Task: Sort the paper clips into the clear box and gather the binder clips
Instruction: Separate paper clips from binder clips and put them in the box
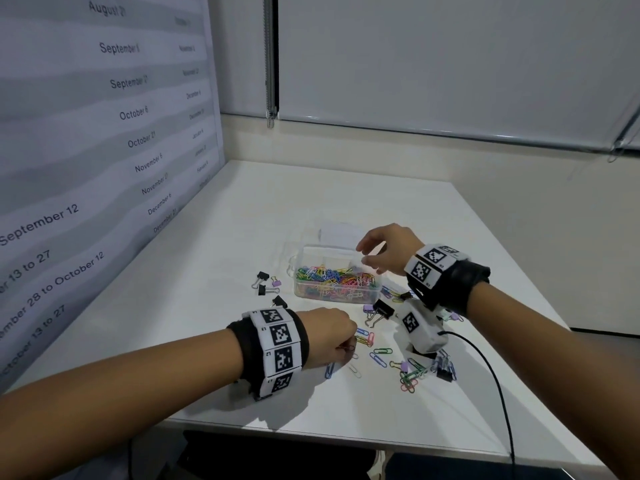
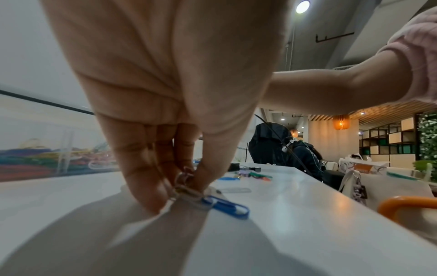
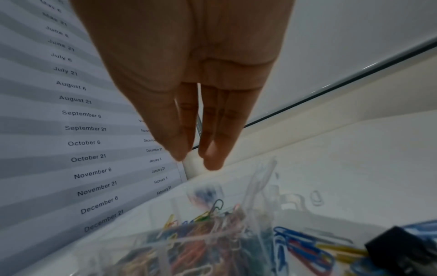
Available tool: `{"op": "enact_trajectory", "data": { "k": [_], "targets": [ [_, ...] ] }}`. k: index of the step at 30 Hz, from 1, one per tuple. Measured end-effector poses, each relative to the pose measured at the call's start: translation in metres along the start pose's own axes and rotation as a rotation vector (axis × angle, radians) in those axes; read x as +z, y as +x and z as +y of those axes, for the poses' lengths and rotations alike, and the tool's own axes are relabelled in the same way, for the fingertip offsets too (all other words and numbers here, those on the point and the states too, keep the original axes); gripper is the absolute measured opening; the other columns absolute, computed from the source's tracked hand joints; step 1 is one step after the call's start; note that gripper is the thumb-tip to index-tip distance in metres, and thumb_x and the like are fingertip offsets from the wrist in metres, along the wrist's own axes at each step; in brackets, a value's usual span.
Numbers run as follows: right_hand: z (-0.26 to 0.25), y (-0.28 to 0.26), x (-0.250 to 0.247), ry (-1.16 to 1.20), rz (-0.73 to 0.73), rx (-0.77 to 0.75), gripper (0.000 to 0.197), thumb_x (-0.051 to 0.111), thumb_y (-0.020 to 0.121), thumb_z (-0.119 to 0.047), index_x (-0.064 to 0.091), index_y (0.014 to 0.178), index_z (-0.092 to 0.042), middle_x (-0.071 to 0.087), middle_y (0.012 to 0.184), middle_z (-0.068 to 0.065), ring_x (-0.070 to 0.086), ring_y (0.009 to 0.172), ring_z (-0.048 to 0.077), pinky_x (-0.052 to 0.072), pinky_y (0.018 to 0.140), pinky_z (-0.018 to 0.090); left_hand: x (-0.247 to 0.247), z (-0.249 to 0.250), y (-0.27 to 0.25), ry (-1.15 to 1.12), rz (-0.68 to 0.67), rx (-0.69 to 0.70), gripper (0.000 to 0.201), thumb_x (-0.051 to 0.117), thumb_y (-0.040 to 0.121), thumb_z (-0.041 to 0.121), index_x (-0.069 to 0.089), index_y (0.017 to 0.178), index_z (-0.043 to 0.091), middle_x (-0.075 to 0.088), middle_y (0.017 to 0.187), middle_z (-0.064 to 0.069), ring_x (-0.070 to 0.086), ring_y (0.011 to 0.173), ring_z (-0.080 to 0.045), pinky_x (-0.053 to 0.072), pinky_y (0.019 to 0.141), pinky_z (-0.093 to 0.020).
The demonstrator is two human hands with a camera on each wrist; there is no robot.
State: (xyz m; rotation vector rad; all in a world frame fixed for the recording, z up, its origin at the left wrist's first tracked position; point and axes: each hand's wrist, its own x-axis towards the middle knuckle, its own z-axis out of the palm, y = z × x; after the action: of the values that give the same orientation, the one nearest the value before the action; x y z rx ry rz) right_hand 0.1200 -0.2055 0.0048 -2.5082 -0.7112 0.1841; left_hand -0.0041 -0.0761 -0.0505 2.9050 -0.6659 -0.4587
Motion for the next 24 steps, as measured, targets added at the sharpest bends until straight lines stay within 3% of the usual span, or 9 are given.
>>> {"op": "enact_trajectory", "data": {
  "k": [5,8,11,14,18,21,24],
  "targets": [
    [0.008,-0.015,0.003,-0.156,-0.094,-0.062,0.009,0.066,0.081,-0.015,0.069,0.089,-0.017,0.068,0.088,-0.002,0.055,0.061,-0.002,0.041,0.056,0.01,0.001,-0.004,0.003,0.035,0.018,0.004,0.024,0.045,0.091,0.019,0.059,0.105,0.005,0.059,0.106,-0.016,0.057,0.095,-0.032,0.045,0.078,-0.037],
    [0.014,-0.03,0.007,-0.193,-0.172,-0.066,0.005,0.066,0.08,-0.016,0.069,0.082,-0.02,0.064,0.085,-0.005,0.059,0.061,0.009,0.042,0.054,0.012,-0.006,-0.008,0.007,0.036,0.005,-0.002,0.023,0.045,0.089,0.018,0.061,0.097,0.003,0.063,0.1,-0.016,0.058,0.088,-0.031,0.046,0.073,-0.035],
    [0.016,-0.042,0.013,-0.252,-0.143,-0.117,0.01,0.067,0.08,-0.018,0.07,0.089,-0.018,0.055,0.093,-0.002,0.056,0.07,0.011,0.041,0.064,0.02,-0.019,-0.012,0.012,0.023,0.071,-0.01,0.025,0.046,0.09,0.019,0.061,0.094,-0.001,0.065,0.097,-0.018,0.052,0.078,-0.026,0.043,0.069,-0.034],
    [0.014,-0.051,0.02,-0.272,-0.152,-0.159,0.016,0.069,0.079,-0.02,0.07,0.095,-0.017,0.047,0.091,-0.005,0.055,0.074,0.014,0.042,0.071,0.024,-0.037,-0.021,0.016,-0.023,0.197,-0.027,0.019,0.049,0.09,0.016,0.061,0.099,0.005,0.064,0.101,-0.012,0.054,0.087,-0.024,0.037,0.071,-0.027],
    [0.015,-0.059,0.033,-0.327,-0.25,-0.196,0.014,0.063,0.082,-0.02,0.071,0.093,-0.016,0.052,0.078,-0.011,0.053,0.076,0.011,0.041,0.071,0.022,-0.057,-0.04,0.021,-0.062,0.355,-0.103,0.021,0.05,0.093,0.021,0.061,0.104,0.008,0.064,0.106,-0.008,0.057,0.096,-0.021,0.038,0.076,-0.025],
    [0.016,-0.057,0.031,-0.379,-0.224,-0.164,0.017,0.061,0.084,-0.018,0.069,0.099,-0.015,0.06,0.095,0.002,0.057,0.087,0.017,0.04,0.072,0.022,-0.058,-0.052,0.023,-0.101,0.38,-0.192,0.023,0.048,0.095,0.02,0.06,0.111,0.009,0.059,0.113,-0.008,0.055,0.104,-0.023,0.039,0.084,-0.027],
    [0.018,-0.053,0.024,-0.371,-0.208,-0.123,0.02,0.061,0.083,-0.013,0.067,0.101,-0.016,0.064,0.107,0.002,0.048,0.079,0.011,0.035,0.07,0.021,-0.053,-0.055,0.025,-0.153,0.416,-0.222,0.024,0.049,0.093,0.021,0.061,0.113,0.012,0.054,0.115,-0.009,0.05,0.108,-0.024,0.039,0.091,-0.029]
  ]
}}
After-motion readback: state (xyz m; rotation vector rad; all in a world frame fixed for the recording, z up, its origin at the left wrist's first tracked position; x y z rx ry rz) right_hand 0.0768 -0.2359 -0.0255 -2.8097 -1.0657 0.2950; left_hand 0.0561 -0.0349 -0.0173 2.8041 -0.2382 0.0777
